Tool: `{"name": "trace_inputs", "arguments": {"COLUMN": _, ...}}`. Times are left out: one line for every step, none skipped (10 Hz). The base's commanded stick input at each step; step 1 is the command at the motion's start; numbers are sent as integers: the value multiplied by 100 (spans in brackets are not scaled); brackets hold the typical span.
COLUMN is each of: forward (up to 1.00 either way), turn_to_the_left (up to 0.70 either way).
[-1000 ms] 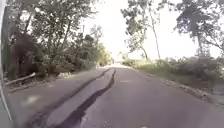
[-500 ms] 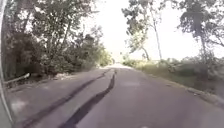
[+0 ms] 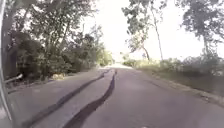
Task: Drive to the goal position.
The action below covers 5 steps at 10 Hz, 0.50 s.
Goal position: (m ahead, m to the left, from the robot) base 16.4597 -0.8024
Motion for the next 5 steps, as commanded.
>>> {"name": "trace_inputs", "arguments": {"forward": 70, "turn_to_the_left": 13}}
{"name": "trace_inputs", "arguments": {"forward": 70, "turn_to_the_left": 10}}
{"name": "trace_inputs", "arguments": {"forward": 70, "turn_to_the_left": 0}}
{"name": "trace_inputs", "arguments": {"forward": 70, "turn_to_the_left": 0}}
{"name": "trace_inputs", "arguments": {"forward": 70, "turn_to_the_left": 0}}
